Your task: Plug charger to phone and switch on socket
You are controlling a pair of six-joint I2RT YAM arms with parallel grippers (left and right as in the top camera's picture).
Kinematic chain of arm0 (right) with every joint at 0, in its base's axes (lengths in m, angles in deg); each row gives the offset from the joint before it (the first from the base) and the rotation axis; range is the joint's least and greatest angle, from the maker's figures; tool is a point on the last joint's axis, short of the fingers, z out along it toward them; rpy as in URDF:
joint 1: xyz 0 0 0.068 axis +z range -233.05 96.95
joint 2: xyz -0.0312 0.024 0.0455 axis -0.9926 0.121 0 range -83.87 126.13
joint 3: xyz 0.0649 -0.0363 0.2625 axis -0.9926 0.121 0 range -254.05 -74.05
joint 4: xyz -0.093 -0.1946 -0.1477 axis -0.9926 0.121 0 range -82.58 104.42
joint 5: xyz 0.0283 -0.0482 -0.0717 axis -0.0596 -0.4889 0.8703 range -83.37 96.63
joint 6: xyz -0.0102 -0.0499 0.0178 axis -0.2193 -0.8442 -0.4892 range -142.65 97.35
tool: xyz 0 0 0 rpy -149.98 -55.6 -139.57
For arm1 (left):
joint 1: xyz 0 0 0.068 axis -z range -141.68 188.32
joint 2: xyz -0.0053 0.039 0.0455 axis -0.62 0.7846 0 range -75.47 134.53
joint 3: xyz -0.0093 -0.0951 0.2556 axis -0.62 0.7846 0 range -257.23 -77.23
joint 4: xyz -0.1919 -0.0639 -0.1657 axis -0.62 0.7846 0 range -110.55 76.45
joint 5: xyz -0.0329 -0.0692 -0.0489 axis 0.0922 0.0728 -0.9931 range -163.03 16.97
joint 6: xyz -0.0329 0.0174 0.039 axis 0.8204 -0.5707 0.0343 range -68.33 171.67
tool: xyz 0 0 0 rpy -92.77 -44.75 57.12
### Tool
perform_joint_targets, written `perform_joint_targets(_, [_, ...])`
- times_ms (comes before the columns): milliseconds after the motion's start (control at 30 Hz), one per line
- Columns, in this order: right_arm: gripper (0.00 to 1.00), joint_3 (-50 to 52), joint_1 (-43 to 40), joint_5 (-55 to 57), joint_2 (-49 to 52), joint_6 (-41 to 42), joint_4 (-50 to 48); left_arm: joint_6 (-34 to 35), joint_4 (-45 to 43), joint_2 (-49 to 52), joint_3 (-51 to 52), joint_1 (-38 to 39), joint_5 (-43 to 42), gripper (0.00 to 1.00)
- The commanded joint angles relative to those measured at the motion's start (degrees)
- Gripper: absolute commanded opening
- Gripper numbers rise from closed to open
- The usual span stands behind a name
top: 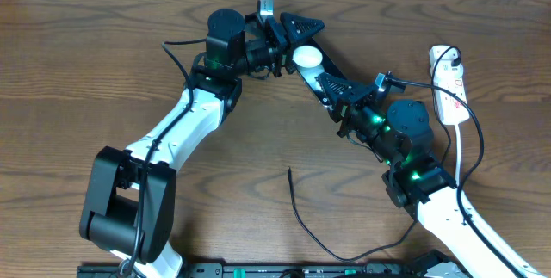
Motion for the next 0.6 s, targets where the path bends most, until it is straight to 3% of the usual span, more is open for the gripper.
perform_joint_targets(0, [0.01,-0.72,0.39,1.81,-0.59,0.35,0.20,-0.74,-0.50,-1.49,-0.68,0.28,-0.31,0.62])
perform_joint_targets(67, [0.01,-0.72,0.39,2.47,-0.59,0.31,0.70,-0.74,-0.50,-1.49,-0.68,0.28,-0.31,0.74])
perform_joint_targets(233, [0.01,-0.72,0.33,4.17,-0.59,-0.07,1.20,-0.72,-0.50,-1.49,-0.68,0.28,-0.33,0.87])
perform_joint_targets(467, [0.01,-0.72,0.35,5.20,-0.59,-0.09,1.18,-0.72,-0.50,-1.49,-0.68,0.28,-0.33,0.87])
perform_joint_targets(567, [0.01,-0.72,0.39,5.16,-0.59,-0.07,1.16,-0.74,-0.50,-1.49,-0.68,0.28,-0.33,0.73])
